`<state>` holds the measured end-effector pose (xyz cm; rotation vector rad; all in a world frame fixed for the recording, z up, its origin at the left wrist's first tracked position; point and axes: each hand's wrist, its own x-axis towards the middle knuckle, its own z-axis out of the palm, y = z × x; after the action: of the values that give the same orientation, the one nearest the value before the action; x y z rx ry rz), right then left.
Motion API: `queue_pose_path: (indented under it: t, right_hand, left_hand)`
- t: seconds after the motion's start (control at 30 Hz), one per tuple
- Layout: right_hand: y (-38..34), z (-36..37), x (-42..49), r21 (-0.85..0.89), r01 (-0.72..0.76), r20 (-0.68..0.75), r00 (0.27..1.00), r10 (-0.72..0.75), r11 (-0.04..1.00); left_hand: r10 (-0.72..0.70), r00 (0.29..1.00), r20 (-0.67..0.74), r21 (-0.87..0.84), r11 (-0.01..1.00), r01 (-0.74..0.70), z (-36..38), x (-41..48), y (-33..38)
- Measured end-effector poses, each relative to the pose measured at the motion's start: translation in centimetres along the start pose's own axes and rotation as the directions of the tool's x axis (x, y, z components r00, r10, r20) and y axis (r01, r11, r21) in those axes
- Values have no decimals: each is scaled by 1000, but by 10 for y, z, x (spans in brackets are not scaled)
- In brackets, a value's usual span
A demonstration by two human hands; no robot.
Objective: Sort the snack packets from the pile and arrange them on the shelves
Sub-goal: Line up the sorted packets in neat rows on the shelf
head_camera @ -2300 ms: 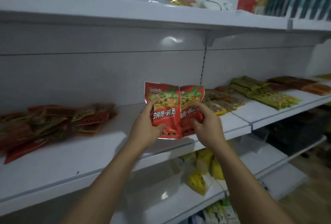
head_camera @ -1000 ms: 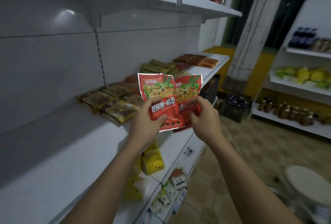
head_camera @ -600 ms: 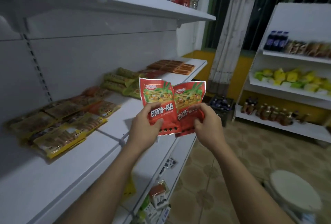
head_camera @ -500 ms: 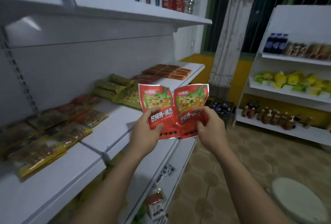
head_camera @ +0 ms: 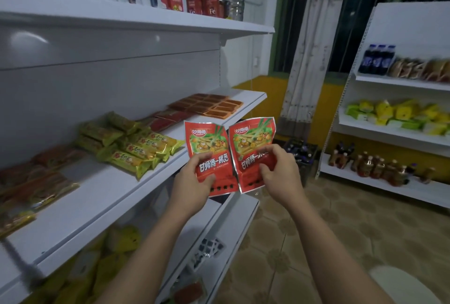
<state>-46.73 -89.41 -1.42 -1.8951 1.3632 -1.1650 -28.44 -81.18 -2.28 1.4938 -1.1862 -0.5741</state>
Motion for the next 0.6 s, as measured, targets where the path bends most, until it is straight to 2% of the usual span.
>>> queue_pose_path:
  t: [0.2,0.33,0.6]
  right_hand:
    - [24,-3,41,21,-14,53,999,13,1000]
    - [40,3,86,17,27,74,997,-28,999]
    - [61,50,206,45,94,177,979,-100,995]
  left_hand:
    - [-5,1000,-4,-38,999,5,31,43,-3]
    - [-9,1000,-29,-74,997,6,52,80,-12]
    - [-63,983,-173,-51,997,54,77,180,-37]
